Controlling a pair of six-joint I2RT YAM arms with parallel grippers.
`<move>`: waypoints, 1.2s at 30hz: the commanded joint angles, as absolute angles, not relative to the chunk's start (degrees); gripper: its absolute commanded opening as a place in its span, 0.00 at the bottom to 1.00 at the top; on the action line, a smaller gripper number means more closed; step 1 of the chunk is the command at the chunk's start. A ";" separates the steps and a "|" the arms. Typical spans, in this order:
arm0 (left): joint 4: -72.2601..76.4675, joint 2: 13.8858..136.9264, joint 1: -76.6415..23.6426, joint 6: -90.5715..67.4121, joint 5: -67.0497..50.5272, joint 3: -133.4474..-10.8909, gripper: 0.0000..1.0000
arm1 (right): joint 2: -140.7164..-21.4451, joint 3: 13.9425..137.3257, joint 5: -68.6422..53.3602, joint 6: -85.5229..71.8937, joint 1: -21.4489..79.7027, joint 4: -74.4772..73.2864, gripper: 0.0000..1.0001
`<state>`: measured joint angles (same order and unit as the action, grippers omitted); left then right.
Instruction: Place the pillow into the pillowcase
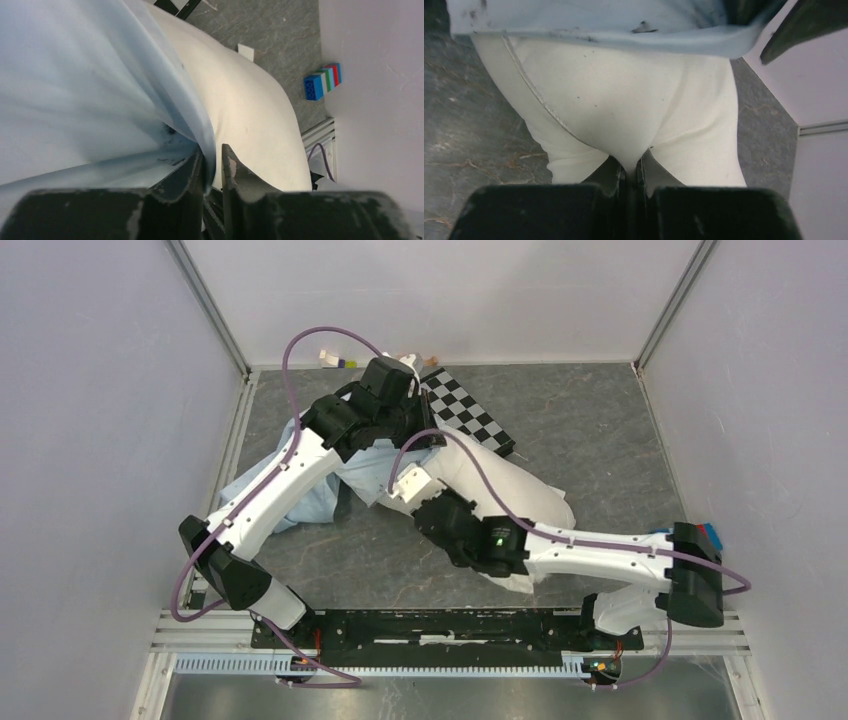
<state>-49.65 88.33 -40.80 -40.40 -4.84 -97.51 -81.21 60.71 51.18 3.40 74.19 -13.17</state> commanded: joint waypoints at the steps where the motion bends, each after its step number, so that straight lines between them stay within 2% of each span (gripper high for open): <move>1: -47.02 86.78 -41.40 -36.05 -9.37 -103.71 0.42 | -75.21 68.84 41.02 0.14 70.21 -13.16 0.00; 4: -47.47 85.58 -41.48 -34.05 -7.31 -107.00 0.71 | -73.71 70.69 35.94 -2.76 66.91 -15.08 0.00; 6: -47.99 83.68 -41.57 -32.46 -4.83 -108.87 0.84 | -73.20 71.65 33.61 -4.32 64.44 -16.29 0.00; 8: -49.13 81.26 -41.66 -31.20 -0.50 -109.40 0.89 | -72.88 72.40 30.86 -5.73 61.85 -16.95 0.00; 9: -49.89 80.02 -41.67 -30.72 2.29 -109.02 0.89 | -72.80 73.03 29.21 -6.49 60.41 -17.20 0.00; 10: -52.30 75.72 -41.62 -30.14 10.84 -104.98 0.89 | -72.86 74.47 26.05 -7.85 57.76 -17.69 0.00; 14: -52.16 67.62 -41.72 -32.12 21.09 -89.51 0.86 | -73.52 76.36 24.23 -8.53 55.63 -18.37 0.00; 19: -45.25 58.88 -41.66 -32.01 22.88 -76.30 0.87 | -73.70 76.00 22.71 -8.66 54.45 -17.92 0.00; 22: -48.11 60.43 -41.66 -31.96 28.53 -74.70 0.88 | -73.50 75.31 22.47 -8.92 54.37 -17.37 0.00; 27: -40.72 62.13 -41.66 -31.52 29.64 -65.88 0.86 | -73.46 75.40 21.65 -9.10 54.04 -16.81 0.00; 36: -34.65 70.93 -41.63 -33.64 41.75 -63.91 0.81 | -73.17 76.03 20.30 -9.35 53.85 -16.49 0.00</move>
<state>-42.15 69.45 -41.56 -33.69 31.81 -63.02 -75.55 72.20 20.51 -8.16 53.93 -23.05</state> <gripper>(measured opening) 0.819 0.059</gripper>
